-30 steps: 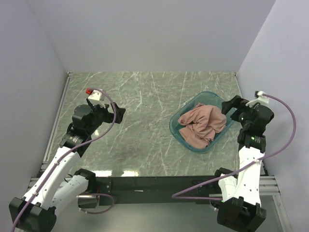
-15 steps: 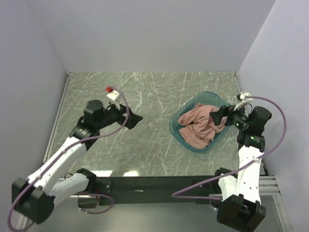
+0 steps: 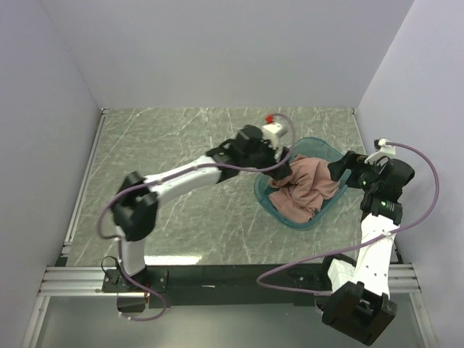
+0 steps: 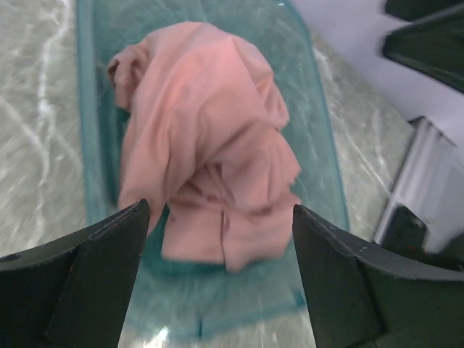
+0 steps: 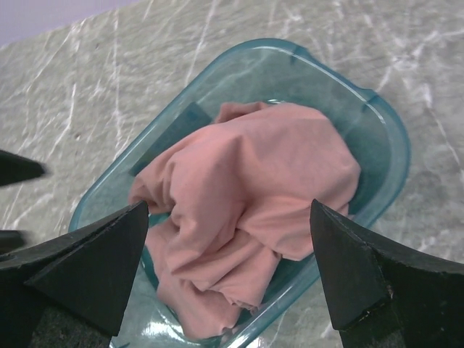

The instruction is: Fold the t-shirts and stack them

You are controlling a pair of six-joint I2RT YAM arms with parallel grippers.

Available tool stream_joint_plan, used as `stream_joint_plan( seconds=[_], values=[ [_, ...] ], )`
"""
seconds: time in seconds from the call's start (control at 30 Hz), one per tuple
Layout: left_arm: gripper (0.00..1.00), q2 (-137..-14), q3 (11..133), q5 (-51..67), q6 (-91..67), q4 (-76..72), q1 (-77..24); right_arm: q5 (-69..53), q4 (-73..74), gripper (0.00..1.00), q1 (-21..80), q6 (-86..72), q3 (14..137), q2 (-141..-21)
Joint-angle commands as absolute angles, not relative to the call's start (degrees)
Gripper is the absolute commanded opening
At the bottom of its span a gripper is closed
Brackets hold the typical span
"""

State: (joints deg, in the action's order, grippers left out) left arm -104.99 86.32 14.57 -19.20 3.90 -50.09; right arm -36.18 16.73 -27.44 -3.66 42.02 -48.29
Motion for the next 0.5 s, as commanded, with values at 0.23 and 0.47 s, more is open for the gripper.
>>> stream_joint_plan(
  seconds=[0.23,0.47],
  values=[
    [0.86,-128.39,114.5,5.98,-20.3,10.81,-56.07,-34.01,16.61,0.96,-29.53,-7.73,45.18,-49.39],
    [0.22,-135.97,123.13,4.66,-19.34,10.9,-58.45,-35.15,16.61,0.94,-29.71,-7.82,45.17,-49.92]
  ],
)
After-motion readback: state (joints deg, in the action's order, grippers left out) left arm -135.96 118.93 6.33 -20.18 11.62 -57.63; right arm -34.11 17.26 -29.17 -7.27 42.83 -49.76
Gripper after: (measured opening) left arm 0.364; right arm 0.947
